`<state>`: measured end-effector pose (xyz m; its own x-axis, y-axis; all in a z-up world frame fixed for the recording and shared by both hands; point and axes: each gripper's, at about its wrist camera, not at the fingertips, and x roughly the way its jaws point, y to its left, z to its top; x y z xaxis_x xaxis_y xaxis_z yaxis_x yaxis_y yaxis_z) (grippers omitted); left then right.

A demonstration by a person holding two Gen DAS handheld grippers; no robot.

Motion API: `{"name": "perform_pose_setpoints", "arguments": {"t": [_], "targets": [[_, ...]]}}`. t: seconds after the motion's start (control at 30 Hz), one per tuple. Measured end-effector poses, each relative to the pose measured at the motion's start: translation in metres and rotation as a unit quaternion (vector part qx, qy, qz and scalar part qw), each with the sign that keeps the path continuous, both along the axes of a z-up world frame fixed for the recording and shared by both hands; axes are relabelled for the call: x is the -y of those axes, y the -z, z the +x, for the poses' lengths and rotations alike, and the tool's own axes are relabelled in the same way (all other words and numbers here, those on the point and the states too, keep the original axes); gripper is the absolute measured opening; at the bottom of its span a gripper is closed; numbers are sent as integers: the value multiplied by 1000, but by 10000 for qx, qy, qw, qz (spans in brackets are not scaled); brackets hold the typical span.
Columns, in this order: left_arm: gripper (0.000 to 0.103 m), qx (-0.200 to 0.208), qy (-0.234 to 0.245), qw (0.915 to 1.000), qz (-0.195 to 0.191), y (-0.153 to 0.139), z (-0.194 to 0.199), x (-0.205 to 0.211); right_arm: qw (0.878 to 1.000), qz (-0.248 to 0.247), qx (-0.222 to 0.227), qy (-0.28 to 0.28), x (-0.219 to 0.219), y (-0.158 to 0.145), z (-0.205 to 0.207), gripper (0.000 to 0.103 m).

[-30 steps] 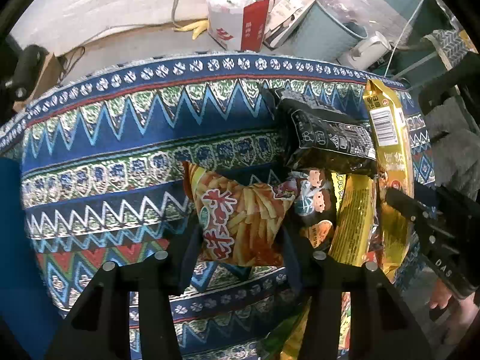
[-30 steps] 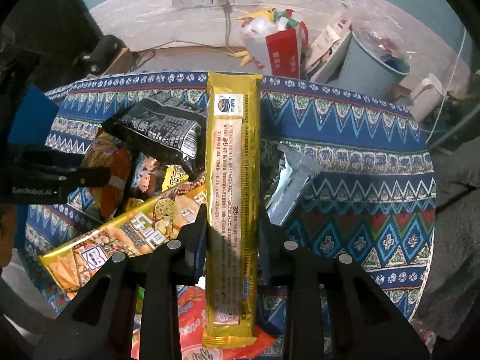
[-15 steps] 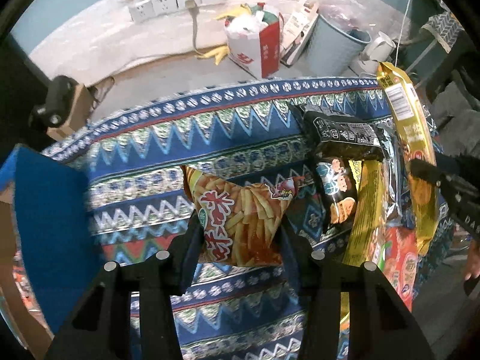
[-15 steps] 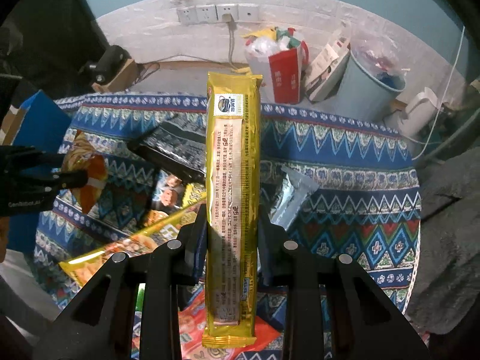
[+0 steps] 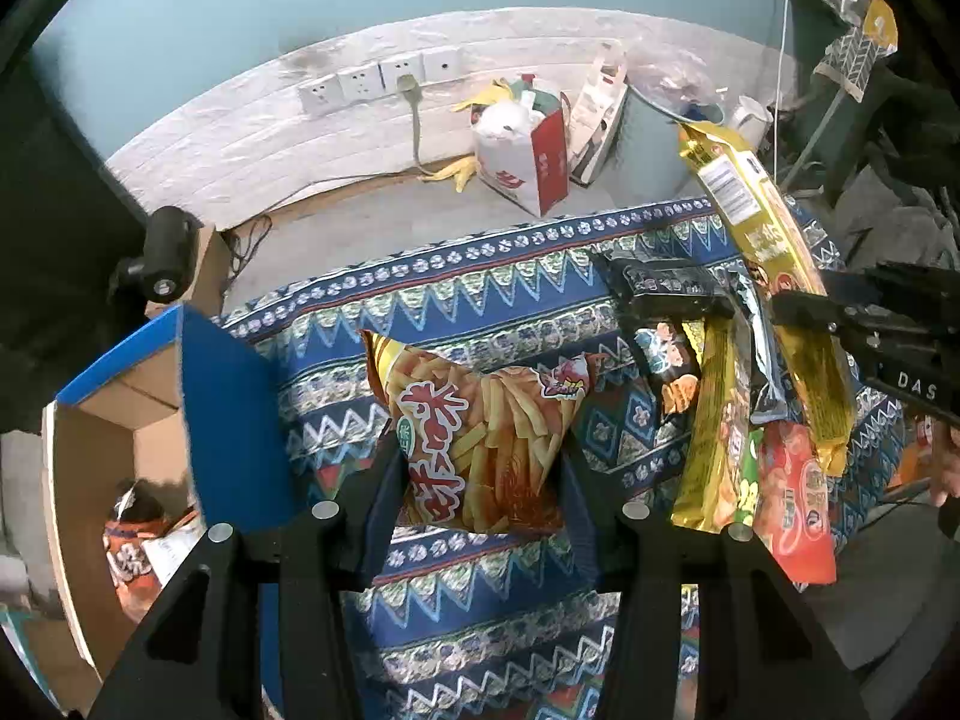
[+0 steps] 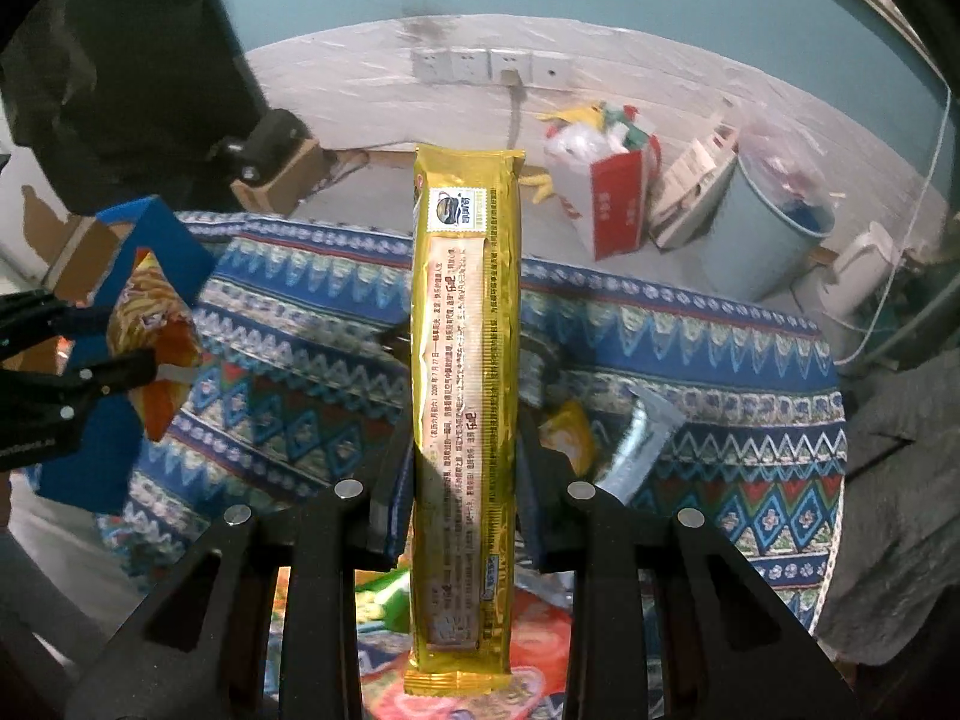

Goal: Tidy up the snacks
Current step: 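Lift the red fries packet and yellow biscuit stick and carry them over the box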

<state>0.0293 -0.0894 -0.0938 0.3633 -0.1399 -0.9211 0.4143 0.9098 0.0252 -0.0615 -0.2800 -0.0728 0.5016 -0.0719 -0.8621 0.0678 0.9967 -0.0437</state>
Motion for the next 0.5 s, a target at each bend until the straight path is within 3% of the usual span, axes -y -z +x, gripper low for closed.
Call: {"name": "perform_pose_setpoints", "arguments": {"t": [0.5], "targets": [[50, 582, -174, 9981, 114, -30, -19, -53, 9986, 79, 184, -498, -68, -17, 17, 28]]}}
